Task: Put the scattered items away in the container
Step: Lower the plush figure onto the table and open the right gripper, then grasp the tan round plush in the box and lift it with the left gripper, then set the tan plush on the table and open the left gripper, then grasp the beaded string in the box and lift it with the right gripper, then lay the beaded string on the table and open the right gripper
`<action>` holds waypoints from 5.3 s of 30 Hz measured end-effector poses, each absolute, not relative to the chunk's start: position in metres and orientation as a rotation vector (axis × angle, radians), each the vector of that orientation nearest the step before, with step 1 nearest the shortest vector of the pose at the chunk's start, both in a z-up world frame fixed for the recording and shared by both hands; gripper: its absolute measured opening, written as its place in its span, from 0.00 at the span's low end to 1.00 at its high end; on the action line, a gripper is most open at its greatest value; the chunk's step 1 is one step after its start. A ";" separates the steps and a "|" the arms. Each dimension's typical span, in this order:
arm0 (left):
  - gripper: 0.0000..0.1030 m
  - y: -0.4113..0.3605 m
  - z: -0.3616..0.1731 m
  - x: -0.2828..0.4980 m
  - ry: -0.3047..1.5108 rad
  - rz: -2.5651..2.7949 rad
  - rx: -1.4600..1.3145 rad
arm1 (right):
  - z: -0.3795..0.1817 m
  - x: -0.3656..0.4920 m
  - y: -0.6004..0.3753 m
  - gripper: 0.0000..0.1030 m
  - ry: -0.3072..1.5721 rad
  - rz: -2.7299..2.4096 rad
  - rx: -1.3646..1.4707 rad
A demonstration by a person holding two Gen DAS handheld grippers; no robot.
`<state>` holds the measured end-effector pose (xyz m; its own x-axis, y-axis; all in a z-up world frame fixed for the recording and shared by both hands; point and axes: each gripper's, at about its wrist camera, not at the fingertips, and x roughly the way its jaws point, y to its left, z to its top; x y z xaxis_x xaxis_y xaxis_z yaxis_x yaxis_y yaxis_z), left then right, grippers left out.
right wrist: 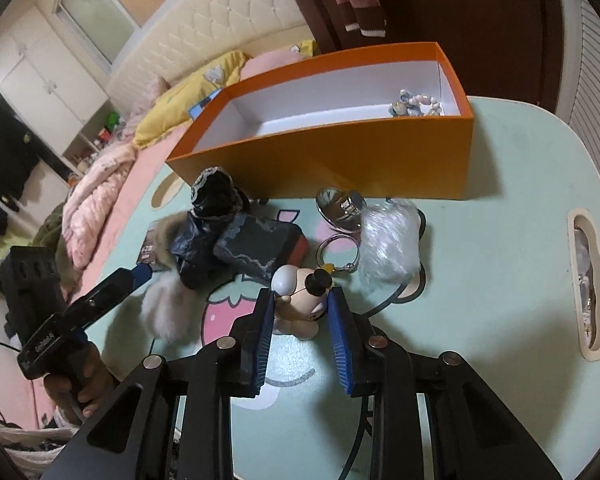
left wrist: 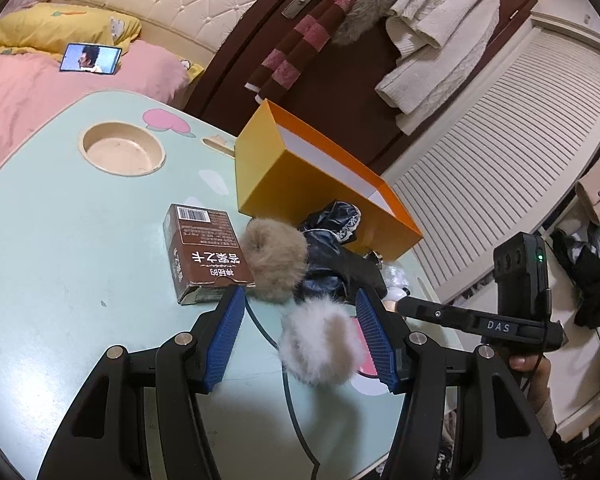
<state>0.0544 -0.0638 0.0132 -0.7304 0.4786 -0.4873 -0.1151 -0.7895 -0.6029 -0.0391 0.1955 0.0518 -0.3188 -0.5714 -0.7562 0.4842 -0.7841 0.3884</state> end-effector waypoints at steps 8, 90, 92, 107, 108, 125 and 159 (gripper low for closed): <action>0.57 -0.064 0.031 0.044 -0.717 2.570 -0.926 | 0.090 -0.021 0.213 0.48 -0.163 -2.200 1.014; 0.66 0.014 0.077 0.021 -0.334 2.393 -1.004 | 0.097 -0.038 0.221 0.51 -0.026 -2.315 0.999; 0.67 -0.001 0.081 0.023 -0.417 2.419 -0.921 | 0.107 -0.047 0.215 0.49 0.048 -2.321 0.990; 0.72 -0.063 0.058 0.024 -0.604 2.523 -0.811 | 0.090 -0.169 0.123 0.24 0.965 -2.155 1.258; 0.72 -0.063 0.057 0.025 -0.613 2.517 -0.815 | 0.085 -0.177 0.119 0.24 0.995 -2.118 1.301; 0.72 -0.076 0.046 0.026 -0.744 2.457 -0.840 | 0.042 -0.228 0.081 0.12 1.119 -1.834 1.522; 0.72 -0.063 0.039 0.026 -0.607 2.544 -0.882 | 0.077 -0.050 0.139 0.08 0.318 -1.891 1.384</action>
<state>0.0258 -0.0632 0.0393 -0.7312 0.4788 -0.4858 -0.2078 -0.8347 -0.5099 -0.0502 0.1392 0.0771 -0.1264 -0.4253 -0.8962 0.6952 -0.6824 0.2258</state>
